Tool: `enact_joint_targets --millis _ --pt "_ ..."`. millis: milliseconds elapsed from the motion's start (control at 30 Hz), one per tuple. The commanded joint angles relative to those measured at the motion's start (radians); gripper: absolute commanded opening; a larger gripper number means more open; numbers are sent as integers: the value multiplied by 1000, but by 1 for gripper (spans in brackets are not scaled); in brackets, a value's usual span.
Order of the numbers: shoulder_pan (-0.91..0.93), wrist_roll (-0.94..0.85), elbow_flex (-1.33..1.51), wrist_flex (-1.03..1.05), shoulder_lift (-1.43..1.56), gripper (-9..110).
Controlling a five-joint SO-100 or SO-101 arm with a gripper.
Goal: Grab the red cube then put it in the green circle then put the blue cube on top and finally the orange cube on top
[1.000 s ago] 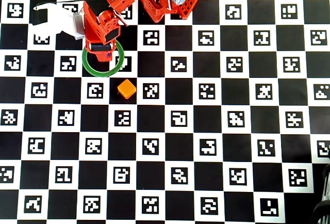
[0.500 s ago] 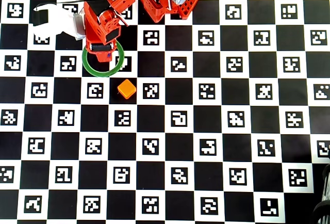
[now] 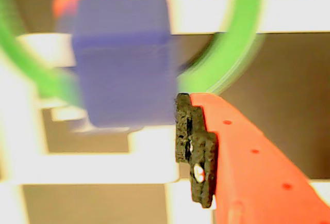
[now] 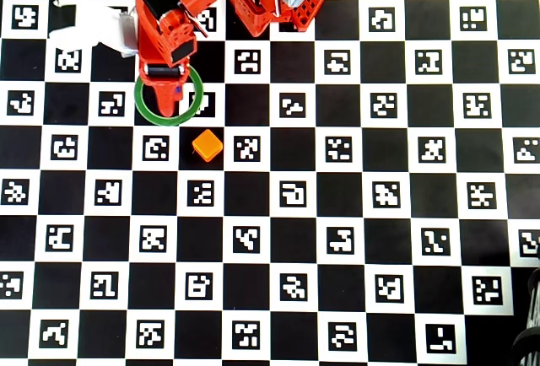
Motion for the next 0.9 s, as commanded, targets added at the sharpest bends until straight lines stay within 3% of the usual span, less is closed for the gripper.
enact_joint_targets --millis 0,300,600,867 --pt "-74 77 -210 67 40 41" --pt "-336 379 -393 207 -23 41" --pt "-442 374 -284 160 -160 38" --pt "-423 397 -23 -63 -184 41"
